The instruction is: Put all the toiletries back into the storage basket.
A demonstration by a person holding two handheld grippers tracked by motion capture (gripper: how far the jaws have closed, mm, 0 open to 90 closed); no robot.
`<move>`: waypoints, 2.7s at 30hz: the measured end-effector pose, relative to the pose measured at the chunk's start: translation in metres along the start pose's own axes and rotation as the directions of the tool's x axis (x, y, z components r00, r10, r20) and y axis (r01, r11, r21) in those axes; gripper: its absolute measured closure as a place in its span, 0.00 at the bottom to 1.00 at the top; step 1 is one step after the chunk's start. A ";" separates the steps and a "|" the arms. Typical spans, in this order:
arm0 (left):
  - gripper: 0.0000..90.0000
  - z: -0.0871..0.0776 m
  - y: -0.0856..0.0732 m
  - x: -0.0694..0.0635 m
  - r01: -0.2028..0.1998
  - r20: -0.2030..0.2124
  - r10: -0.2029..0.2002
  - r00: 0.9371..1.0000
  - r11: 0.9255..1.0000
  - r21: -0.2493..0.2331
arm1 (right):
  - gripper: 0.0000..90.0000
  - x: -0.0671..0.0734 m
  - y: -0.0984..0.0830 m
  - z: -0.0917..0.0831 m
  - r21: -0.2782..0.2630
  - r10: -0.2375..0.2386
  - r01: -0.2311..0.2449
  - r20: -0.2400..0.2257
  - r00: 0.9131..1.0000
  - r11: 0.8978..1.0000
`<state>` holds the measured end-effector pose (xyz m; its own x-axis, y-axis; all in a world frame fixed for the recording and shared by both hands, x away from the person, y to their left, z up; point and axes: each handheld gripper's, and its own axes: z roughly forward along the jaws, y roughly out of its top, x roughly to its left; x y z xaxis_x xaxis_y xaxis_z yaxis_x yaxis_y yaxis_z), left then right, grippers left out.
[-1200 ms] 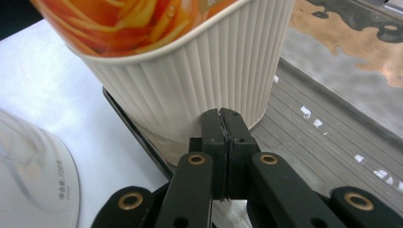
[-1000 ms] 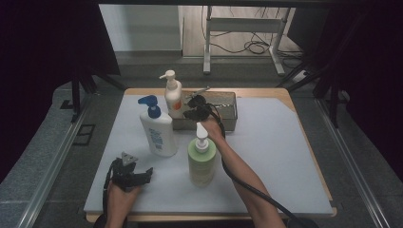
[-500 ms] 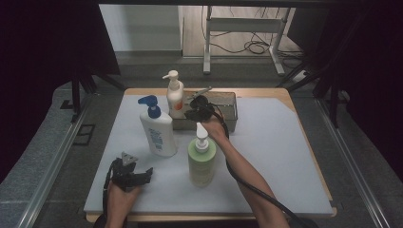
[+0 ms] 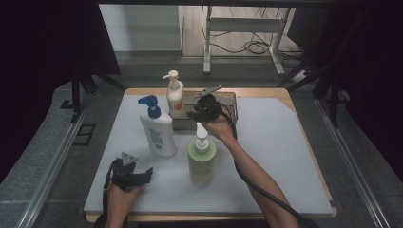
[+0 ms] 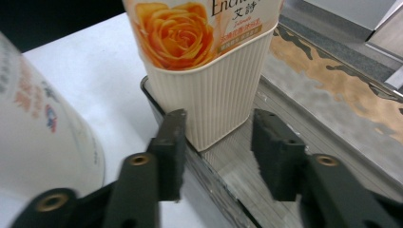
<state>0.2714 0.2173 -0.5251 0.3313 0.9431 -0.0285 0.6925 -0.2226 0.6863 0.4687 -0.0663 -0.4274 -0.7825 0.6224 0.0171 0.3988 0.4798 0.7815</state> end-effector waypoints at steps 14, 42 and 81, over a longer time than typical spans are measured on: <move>0.14 0.000 0.000 0.000 0.001 0.000 -0.001 1.000 1.000 -0.001 | 0.29 0.008 -0.012 -0.032 -0.015 -0.051 0.051 0.011 0.999 0.999; 0.14 0.000 0.000 0.000 0.000 0.000 0.000 1.000 1.000 0.000 | 0.00 0.005 -0.071 -0.090 0.007 -0.076 0.076 -0.030 0.997 0.997; 0.14 0.000 0.000 0.000 -0.001 -0.002 0.001 1.000 1.000 -0.001 | 0.00 0.063 -0.136 -0.123 -0.013 -0.145 0.146 -0.217 0.965 0.989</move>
<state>0.2711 0.2170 -0.5251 0.3309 0.9433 -0.0268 0.6915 -0.2230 0.6871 0.3067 -0.1687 -0.4564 -0.9172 0.3965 0.0385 0.2740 0.5577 0.7835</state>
